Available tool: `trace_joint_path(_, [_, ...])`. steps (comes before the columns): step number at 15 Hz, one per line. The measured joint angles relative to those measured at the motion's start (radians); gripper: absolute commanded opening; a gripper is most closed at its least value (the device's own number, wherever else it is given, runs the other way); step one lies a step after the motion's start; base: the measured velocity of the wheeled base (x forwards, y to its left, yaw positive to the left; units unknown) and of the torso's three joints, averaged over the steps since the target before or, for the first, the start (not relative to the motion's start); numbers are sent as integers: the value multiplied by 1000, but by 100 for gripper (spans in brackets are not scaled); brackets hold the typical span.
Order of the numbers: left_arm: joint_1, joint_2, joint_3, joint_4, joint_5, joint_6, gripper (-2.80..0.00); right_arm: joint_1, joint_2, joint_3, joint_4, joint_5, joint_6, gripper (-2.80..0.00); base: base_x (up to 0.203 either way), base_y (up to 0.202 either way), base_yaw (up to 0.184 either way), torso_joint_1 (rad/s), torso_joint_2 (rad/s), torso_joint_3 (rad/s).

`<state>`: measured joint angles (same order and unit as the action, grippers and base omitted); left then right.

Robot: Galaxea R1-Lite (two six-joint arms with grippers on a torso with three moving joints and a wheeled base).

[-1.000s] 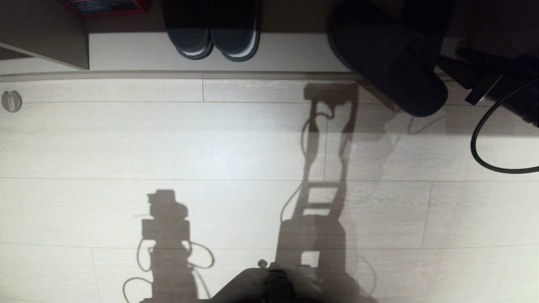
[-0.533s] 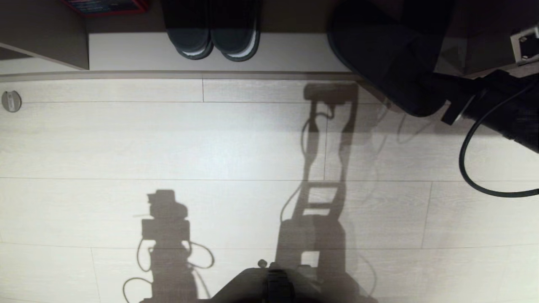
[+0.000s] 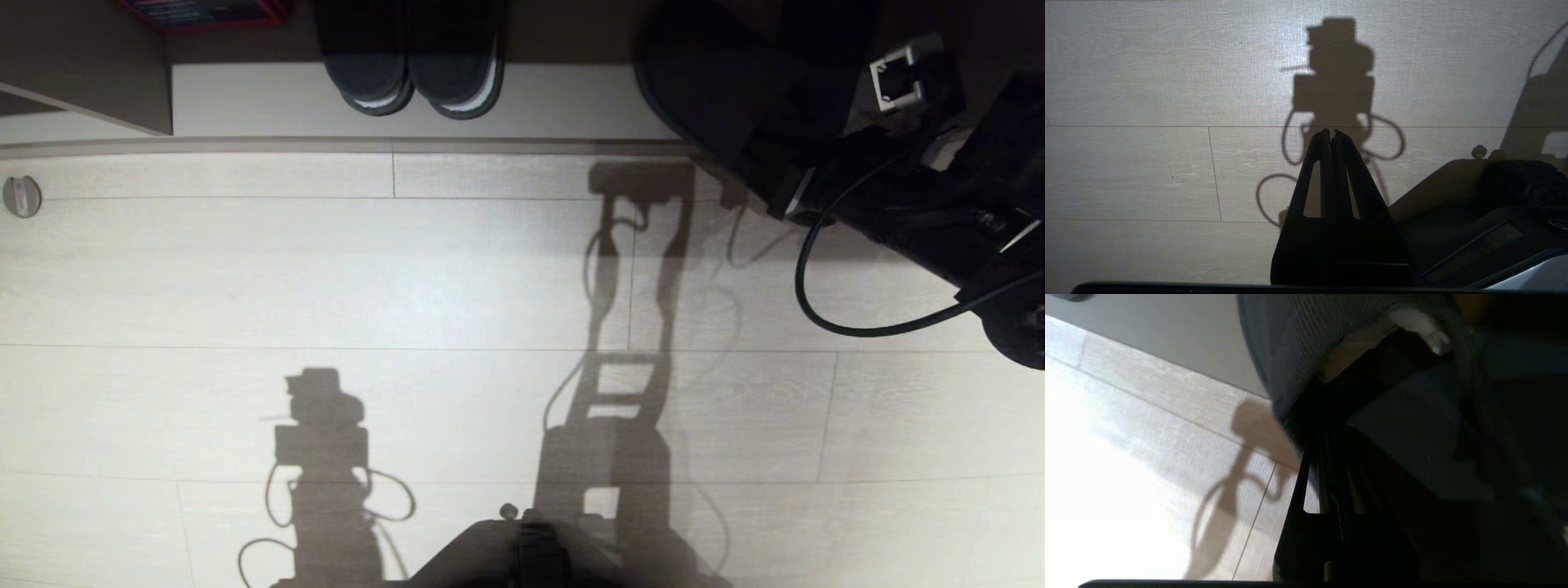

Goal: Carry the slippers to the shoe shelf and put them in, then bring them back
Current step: Place the slippers into the shoe cabinet

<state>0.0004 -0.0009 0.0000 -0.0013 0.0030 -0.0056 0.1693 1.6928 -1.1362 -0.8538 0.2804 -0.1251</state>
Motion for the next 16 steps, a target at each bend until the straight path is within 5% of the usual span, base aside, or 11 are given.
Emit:
trace_joint_path(11, [0, 0, 0, 0, 1, 3, -280, 86, 138, -260, 10, -220, 117, -280, 0, 0, 0, 0, 0, 0])
trace_joint_path(16, [0, 0, 0, -1, 1, 3, -280, 112, 204, -438, 57, -429, 146, -280, 0, 0, 0, 0, 0, 0])
